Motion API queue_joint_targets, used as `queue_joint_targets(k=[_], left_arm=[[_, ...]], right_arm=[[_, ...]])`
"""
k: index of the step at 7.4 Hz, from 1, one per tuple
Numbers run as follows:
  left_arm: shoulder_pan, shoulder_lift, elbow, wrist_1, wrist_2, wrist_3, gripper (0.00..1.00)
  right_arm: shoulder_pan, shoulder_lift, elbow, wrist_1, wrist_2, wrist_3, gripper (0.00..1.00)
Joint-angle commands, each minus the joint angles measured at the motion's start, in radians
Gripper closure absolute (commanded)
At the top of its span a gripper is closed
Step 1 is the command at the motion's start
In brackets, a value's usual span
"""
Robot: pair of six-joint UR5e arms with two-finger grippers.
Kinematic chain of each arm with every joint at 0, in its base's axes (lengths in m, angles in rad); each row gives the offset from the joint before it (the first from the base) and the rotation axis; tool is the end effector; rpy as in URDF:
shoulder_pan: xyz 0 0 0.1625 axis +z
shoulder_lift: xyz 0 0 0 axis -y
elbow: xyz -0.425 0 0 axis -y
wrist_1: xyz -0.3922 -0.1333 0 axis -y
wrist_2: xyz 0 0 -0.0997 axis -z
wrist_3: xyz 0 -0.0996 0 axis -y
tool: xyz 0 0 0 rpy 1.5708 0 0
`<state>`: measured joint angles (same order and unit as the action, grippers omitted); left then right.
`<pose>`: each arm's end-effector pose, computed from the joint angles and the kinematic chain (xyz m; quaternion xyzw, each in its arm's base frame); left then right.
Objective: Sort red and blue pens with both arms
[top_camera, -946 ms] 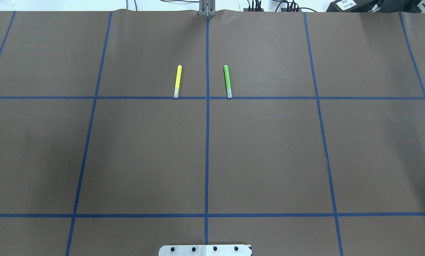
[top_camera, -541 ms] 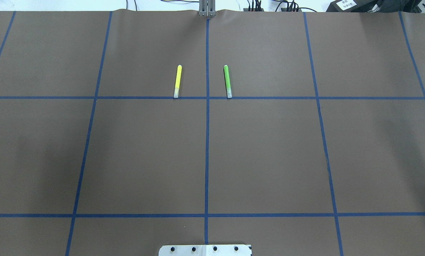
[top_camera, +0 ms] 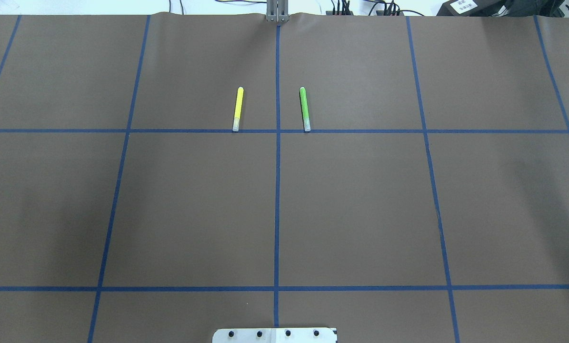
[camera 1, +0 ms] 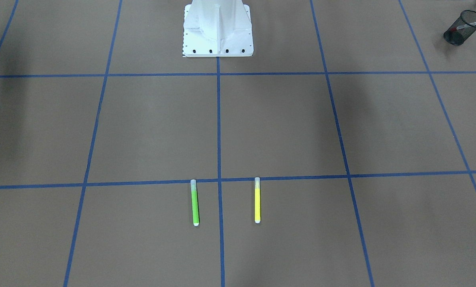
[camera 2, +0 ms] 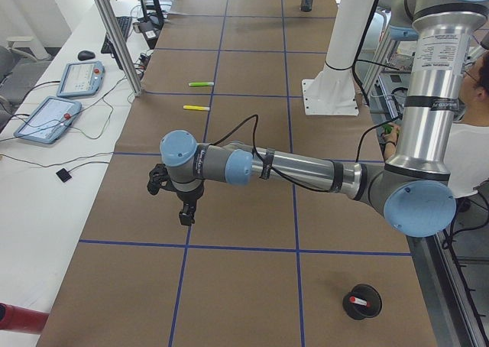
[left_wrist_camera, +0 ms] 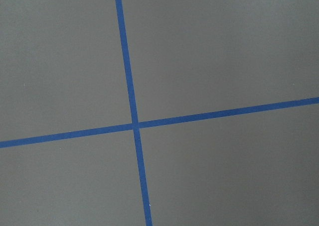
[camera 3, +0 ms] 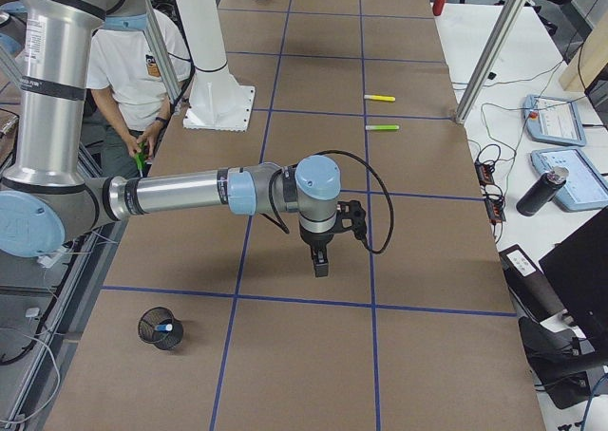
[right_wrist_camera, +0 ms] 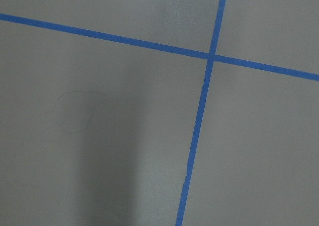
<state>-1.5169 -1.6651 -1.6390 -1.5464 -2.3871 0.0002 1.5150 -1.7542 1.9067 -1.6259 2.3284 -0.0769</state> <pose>-0.0318 -0.5377 0.5760 0.0527 0.3975 0.0521 0.9146 0.0415 -0.4194 0.5831 0.0491 -0.3689 -0.0795 0.9248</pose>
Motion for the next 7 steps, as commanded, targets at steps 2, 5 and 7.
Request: queue_joint_targets(k=[2,5,7], left_arm=[[0.000,-0.001,-0.021,0.062,-0.001,-0.003,0.01],[0.000,0.001,-0.038,0.080,-0.001,-0.002,0.01],[0.001,0.027,-0.054,0.068,0.000,-0.003,0.01]], right_arm=[[0.005,0.004,0.014,0.000,-0.003,0.000,0.00],[0.004,0.012,0.015,0.000,-0.003,0.002,0.00],[0.004,0.013,0.015,0.000,-0.003,0.002,0.00]])
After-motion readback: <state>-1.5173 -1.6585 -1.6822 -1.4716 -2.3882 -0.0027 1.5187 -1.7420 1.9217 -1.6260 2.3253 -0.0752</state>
